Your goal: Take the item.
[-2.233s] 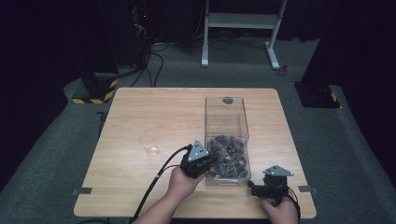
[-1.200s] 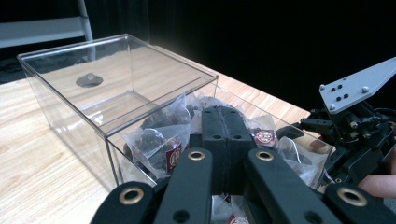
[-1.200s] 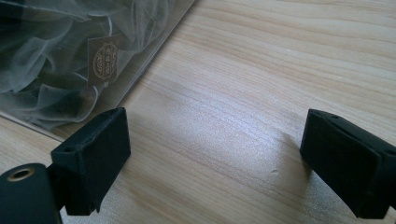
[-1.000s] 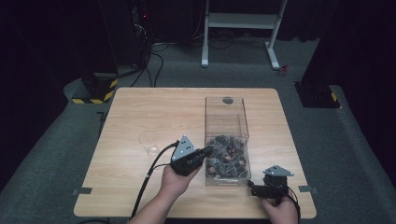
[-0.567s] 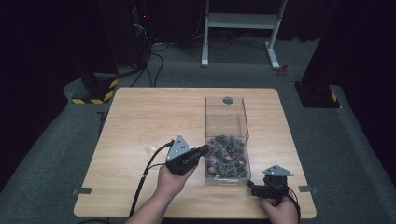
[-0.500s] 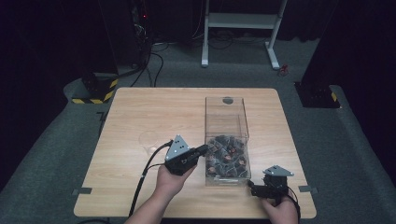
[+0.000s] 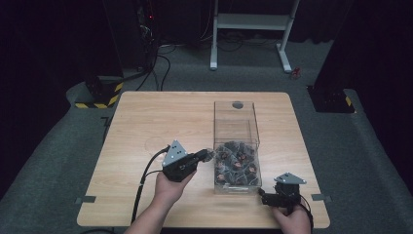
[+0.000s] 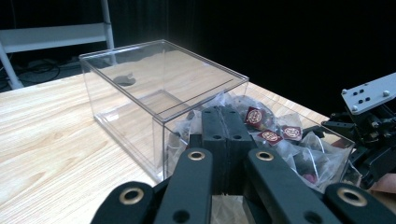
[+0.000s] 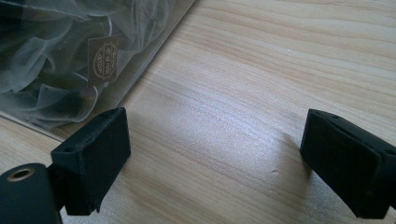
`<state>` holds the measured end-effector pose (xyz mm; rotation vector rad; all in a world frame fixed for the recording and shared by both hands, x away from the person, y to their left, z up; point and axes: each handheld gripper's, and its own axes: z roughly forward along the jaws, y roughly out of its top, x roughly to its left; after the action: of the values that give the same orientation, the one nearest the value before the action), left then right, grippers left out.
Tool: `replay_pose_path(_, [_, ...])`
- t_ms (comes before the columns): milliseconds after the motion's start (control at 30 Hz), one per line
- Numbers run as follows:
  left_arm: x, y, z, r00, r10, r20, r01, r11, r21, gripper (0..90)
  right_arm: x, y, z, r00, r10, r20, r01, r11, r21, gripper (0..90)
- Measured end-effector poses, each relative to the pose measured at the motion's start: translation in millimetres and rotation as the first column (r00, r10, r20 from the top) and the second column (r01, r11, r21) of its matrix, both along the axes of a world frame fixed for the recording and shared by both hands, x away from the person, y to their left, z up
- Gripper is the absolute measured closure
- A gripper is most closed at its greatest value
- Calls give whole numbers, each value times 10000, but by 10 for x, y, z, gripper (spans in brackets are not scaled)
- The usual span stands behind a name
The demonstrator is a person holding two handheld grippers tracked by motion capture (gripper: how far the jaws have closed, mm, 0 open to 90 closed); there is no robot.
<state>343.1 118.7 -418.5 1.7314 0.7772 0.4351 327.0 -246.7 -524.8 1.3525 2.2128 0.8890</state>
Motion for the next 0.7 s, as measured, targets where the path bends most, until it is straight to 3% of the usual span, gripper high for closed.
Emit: replay_pose_path(700, [49,326,-20,9978,665,-16,-665,9978,-16,900,0,0,0,10000,-1,-2,1,10000,-1,82])
